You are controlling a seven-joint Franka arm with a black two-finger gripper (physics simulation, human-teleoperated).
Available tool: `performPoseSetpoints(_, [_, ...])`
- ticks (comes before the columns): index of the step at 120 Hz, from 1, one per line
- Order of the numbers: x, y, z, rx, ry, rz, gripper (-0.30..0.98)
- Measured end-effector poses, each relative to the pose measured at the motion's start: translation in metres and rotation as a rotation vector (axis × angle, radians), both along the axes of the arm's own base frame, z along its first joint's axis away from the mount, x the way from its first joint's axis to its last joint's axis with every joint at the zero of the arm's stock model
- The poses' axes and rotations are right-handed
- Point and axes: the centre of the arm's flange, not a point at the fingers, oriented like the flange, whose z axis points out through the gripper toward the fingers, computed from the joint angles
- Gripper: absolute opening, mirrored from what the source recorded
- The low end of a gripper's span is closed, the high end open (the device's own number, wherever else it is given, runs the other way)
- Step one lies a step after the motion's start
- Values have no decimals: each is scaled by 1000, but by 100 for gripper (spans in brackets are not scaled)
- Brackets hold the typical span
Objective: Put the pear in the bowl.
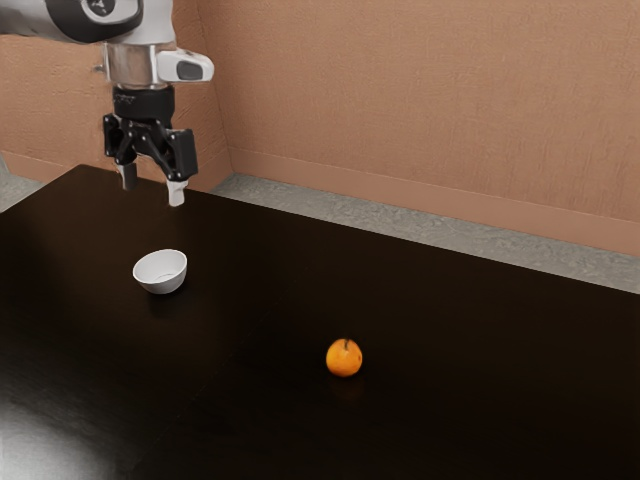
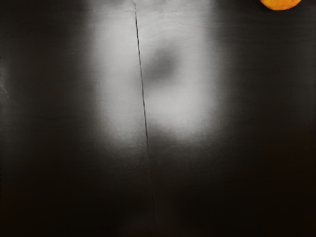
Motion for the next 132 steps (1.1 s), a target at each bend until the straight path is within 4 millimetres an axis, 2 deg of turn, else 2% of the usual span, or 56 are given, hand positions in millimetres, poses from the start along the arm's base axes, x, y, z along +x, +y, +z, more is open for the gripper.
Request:
performPoseSetpoints(19, [22, 3, 11, -13, -167, 6, 69])
performPoseSetpoints(41, [31, 2, 18, -23, -250, 9, 69])
performPoseSetpoints(52, [31, -10, 20, -23, -268, -1, 69])
performPoseSetpoints(62, [30, -25, 14, -20, -257, -11, 69])
performPoseSetpoints(76, [29, -34, -6, -12, -225, -2, 69])
performPoseSetpoints(96, [32, -39, -53, -1, -186, 35, 69])
performPoseSetpoints(110, [31, -42, -91, 4, -161, 60, 69])
performPoseSetpoints(121, [26, -46, -129, -2, -138, 77, 69])
performPoseSetpoints(132, [24, -49, -150, -7, -143, 93, 69])
